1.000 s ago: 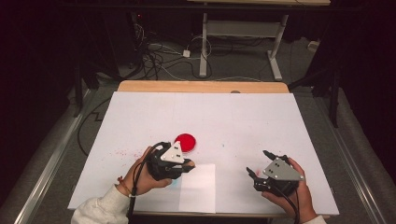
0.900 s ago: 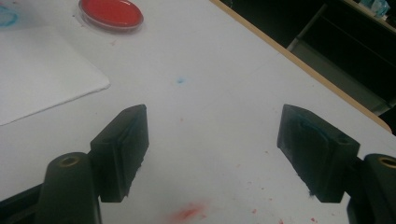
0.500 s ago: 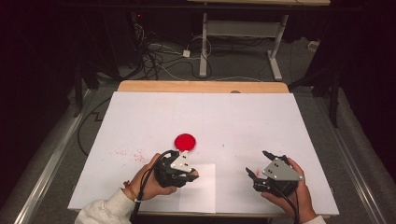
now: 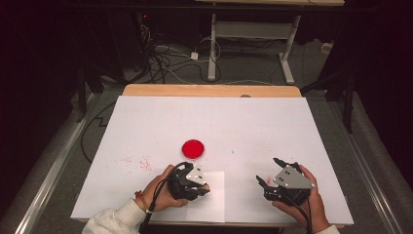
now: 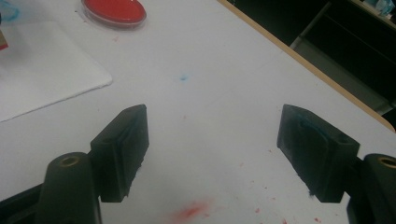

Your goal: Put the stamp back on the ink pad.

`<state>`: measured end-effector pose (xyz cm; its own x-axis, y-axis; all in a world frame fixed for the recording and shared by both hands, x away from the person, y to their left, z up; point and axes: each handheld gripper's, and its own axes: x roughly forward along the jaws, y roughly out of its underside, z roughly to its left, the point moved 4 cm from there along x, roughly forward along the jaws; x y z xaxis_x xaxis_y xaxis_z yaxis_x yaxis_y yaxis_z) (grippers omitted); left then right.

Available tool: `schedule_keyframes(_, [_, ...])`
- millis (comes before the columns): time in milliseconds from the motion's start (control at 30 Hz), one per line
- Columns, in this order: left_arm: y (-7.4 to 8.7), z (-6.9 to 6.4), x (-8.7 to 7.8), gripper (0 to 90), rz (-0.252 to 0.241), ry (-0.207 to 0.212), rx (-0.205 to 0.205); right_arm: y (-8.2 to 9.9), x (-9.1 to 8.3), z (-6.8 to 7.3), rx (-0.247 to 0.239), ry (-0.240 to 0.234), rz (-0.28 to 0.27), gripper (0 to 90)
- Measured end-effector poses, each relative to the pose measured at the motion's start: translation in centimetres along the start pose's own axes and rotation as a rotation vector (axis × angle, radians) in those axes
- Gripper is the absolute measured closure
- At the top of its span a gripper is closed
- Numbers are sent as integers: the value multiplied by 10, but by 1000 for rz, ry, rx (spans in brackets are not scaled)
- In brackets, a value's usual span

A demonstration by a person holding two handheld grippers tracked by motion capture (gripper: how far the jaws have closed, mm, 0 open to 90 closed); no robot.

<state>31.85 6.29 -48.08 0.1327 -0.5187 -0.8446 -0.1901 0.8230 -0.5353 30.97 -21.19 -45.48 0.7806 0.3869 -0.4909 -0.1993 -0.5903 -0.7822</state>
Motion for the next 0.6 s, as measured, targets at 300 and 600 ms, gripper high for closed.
schedule_keyframes(300, [2, -1, 13, 738, 42, 19, 4, 0, 1, 0, -1, 1, -1, 254])
schedule_keyframes(600, [-2, -2, 15, 740, 79, 11, -3, 0, 1, 1, -5, -2, 2, 254])
